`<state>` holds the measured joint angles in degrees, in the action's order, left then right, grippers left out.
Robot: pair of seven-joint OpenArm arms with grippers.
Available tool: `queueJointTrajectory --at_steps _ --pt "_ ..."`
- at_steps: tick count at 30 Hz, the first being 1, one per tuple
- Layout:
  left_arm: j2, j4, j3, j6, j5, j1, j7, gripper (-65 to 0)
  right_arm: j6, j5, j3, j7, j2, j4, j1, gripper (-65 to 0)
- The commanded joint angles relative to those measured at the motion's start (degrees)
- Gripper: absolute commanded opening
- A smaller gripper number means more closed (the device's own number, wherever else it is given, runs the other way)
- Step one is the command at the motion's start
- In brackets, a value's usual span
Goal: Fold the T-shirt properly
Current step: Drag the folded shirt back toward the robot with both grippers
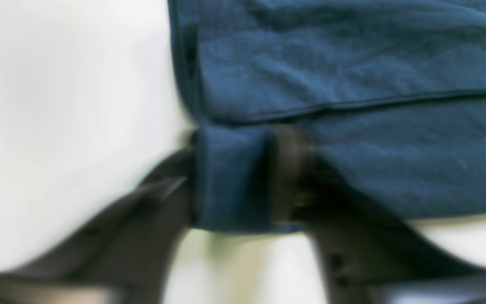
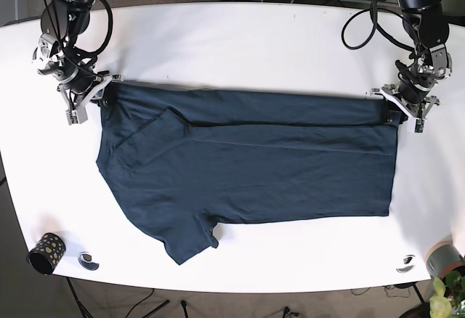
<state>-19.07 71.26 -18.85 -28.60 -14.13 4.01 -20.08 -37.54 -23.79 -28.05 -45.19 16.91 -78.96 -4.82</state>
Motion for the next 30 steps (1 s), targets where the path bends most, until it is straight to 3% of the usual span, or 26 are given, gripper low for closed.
queueJointTrajectory --at_steps 1,5,8,16,23,30 --pt "-0.7 0.5 -0.3 -0.4 0.1 -0.3 -0.3 -65.0 -0.31 0.0 -0.1 -0.2 0.8 -1.0 0.4 -63.9" --pt "-0.9 2.2 -0.7 -0.4 -0.3 0.1 -4.0 -64.0 -0.31 0.0 -0.1 -0.4 0.7 -2.4 0.1 -64.2" --pt "-0.9 5.0 -4.8 -1.2 -0.3 1.3 -6.3 -64.0 -0.31 0.0 -0.1 -0.4 0.8 -5.2 -2.1 -64.2" --pt "-1.0 6.1 -13.6 -11.4 0.2 3.9 -12.6 -63.7 -0.13 -0.4 -0.2 -3.2 -0.8 -16.7 -10.0 -64.2" --pt "-2.2 6.1 -20.4 -11.4 0.3 9.2 -14.8 -63.5 -0.31 -0.4 -4.4 -6.4 -4.6 -26.0 -18.4 -64.2" --pt "-3.0 6.2 -23.0 -11.4 0.1 14.7 -14.8 -63.3 -0.39 -0.3 -4.3 -7.0 -7.5 -30.4 -24.9 -64.2"
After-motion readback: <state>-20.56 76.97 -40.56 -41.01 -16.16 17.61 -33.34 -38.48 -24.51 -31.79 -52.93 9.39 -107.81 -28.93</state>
